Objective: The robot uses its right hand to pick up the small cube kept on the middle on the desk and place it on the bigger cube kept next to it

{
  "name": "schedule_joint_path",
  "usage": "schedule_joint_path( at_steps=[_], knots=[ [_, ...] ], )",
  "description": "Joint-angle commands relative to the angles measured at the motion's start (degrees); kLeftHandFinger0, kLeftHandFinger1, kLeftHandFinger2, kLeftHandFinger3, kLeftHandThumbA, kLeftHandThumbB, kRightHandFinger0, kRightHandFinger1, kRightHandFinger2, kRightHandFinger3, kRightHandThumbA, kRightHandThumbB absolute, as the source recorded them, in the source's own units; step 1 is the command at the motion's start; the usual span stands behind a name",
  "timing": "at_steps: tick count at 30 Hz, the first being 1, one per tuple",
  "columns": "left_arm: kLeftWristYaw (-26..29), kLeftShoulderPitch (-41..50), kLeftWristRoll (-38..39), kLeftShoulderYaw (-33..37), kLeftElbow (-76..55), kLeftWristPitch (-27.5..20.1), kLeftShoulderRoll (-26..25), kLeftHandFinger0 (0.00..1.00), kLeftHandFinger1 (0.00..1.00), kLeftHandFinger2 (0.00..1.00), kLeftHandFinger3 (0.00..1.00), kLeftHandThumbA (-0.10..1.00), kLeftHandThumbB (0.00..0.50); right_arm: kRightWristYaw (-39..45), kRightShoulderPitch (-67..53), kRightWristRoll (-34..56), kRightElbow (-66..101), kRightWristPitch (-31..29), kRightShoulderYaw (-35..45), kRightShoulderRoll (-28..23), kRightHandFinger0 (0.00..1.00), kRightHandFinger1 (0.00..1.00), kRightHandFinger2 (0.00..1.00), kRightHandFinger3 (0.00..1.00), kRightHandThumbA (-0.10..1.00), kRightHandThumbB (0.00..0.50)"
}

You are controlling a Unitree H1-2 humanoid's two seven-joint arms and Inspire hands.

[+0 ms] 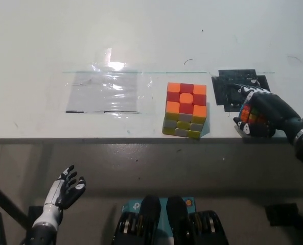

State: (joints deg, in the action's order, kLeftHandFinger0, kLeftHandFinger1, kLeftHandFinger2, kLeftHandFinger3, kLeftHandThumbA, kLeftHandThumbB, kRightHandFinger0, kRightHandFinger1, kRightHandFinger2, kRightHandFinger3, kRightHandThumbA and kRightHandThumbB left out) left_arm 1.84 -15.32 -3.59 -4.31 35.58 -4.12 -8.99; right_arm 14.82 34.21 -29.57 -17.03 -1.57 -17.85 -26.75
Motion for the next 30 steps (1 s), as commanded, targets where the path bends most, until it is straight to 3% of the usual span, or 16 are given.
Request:
schedule_joint_path(
  at_steps=[1,9,13,17,21,23,24,25,26,27,28,29,30],
  knots=[
    [0.3,-0.6,1.0,-0.7,-2.1,-1.1,-0.6,1.00,1.00,1.00,1.00,0.39,0.272,-1.3,2.7,-0.5,1.8,-1.0,1.7,-1.2,1.00,1.00,1.00,1.00,0.58,0.425],
    [0.6,-0.8,0.2,-0.1,-1.3,-1.9,-1.0,1.00,1.00,1.00,1.00,0.43,0.280,-1.3,1.6,-1.7,1.6,-0.4,1.5,-0.9,1.00,1.00,1.00,1.00,0.56,0.435],
    [0.1,-0.7,0.6,-0.2,-1.6,-1.9,-0.9,1.00,1.00,1.00,1.00,0.41,0.272,4.5,2.2,-6.1,2.4,6.1,-1.6,-2.5,1.00,1.00,1.00,1.00,0.62,0.428],
    [0.4,-0.7,0.3,0.0,-1.1,-2.4,-0.9,1.00,1.00,1.00,1.00,0.41,0.275,8.6,3.2,-11.4,1.1,11.9,-5.7,-3.6,1.00,1.00,1.00,1.00,0.60,0.434],
    [0.4,-0.8,0.6,-0.3,-1.9,-1.6,-0.6,1.00,1.00,1.00,1.00,0.42,0.283,9.6,5.0,-15.8,-2.8,13.9,-9.9,-3.9,1.00,1.00,1.00,1.00,0.76,0.453],
    [0.6,-1.1,0.4,-0.1,-1.7,-2.1,-0.6,1.00,1.00,1.00,1.00,0.42,0.283,9.9,5.7,-17.0,-3.2,14.8,-11.0,-4.0,1.00,1.00,1.00,1.00,0.79,0.467],
    [0.4,-1.3,0.8,-0.4,-1.4,-1.5,-0.5,1.00,1.00,1.00,1.00,0.42,0.295,10.4,5.9,-17.9,-3.3,15.1,-12.0,-4.1,0.86,1.00,1.00,1.00,0.77,0.442],
    [0.3,-1.2,1.2,-0.6,-1.7,-1.1,-0.4,1.00,1.00,1.00,1.00,0.41,0.296,10.2,5.9,-17.8,-3.6,14.9,-12.2,-4.1,0.63,0.96,1.00,1.00,0.76,0.435],
    [0.2,-1.2,1.3,-0.6,-1.7,-1.1,-0.4,1.00,1.00,1.00,1.00,0.41,0.295,9.6,5.9,-17.6,-3.9,14.6,-12.2,-4.0,0.58,0.84,1.00,1.00,0.73,0.381],
    [0.3,-1.2,1.0,-0.4,-1.6,-1.4,-0.5,1.00,1.00,1.00,1.00,0.42,0.301,8.1,5.6,-17.2,-4.5,13.9,-11.9,-3.9,0.46,0.65,1.00,1.00,0.68,0.344],
    [0.4,-1.2,0.6,-0.2,-1.3,-2.1,-0.7,1.00,1.00,1.00,1.00,0.43,0.287,6.3,5.4,-17.4,-5.3,13.2,-11.8,-3.7,0.33,0.48,0.91,1.00,0.66,0.313],
    [0.5,-1.4,0.7,-0.3,-0.8,-2.7,-0.6,1.00,1.00,1.00,1.00,0.41,0.277,3.6,5.2,-17.5,-6.9,11.8,-11.5,-3.3,0.23,0.33,0.71,1.00,0.62,0.229],
    [0.5,-1.6,0.8,-0.3,-0.7,-2.6,-0.7,1.00,1.00,1.00,1.00,0.40,0.279,2.0,5.2,-17.6,-7.6,11.1,-11.3,-3.1,0.17,0.27,0.62,1.00,0.55,0.169]
  ],
)
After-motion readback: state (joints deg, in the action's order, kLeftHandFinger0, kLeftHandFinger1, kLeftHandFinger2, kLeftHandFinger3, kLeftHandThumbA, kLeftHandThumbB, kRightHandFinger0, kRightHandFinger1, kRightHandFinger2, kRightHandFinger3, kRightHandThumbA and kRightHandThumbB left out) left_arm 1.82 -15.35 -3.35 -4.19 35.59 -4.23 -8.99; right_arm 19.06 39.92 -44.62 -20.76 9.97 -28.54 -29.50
